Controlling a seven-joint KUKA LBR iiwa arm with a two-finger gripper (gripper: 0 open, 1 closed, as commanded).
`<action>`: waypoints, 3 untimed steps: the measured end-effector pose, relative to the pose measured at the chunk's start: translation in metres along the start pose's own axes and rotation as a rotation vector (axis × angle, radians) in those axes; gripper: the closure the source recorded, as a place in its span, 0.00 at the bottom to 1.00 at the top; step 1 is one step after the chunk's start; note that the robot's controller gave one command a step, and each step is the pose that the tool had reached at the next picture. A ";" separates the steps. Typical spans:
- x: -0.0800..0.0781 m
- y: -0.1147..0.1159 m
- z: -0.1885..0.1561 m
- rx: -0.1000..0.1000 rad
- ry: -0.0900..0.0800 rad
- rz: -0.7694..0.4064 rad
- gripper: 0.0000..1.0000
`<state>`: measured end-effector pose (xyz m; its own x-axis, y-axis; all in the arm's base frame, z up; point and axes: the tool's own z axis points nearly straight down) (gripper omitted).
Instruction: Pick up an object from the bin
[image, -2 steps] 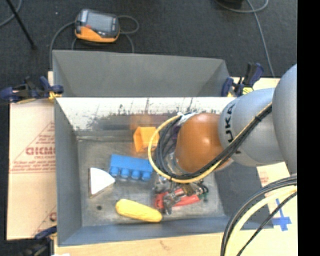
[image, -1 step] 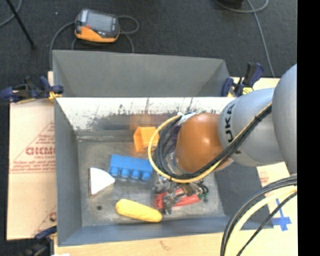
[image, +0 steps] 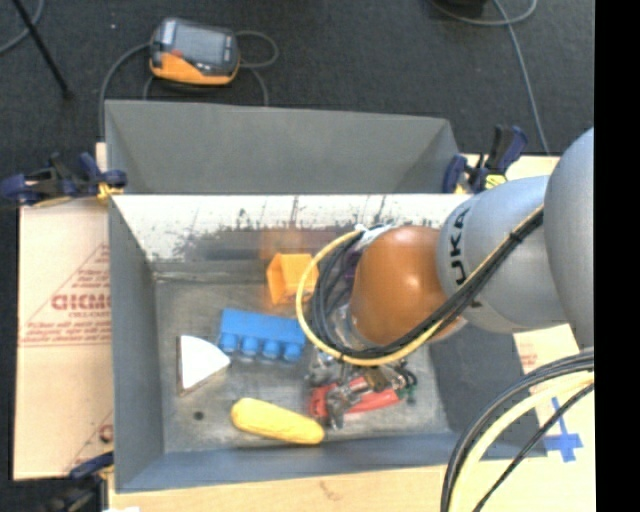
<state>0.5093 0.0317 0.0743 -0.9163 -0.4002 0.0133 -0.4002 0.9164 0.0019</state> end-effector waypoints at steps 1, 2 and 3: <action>0.007 0.011 -0.066 0.001 -0.010 -0.067 0.00; 0.013 0.019 -0.127 0.002 -0.011 -0.118 0.00; -0.017 -0.020 -0.020 0.008 -0.020 -0.179 1.00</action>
Offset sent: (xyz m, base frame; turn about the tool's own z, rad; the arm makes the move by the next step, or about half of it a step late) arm 0.0000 0.0000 0.0000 0.0000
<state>0.5332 0.0207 0.0939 -0.8305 -0.5569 -0.0063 -0.5569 0.8306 -0.0054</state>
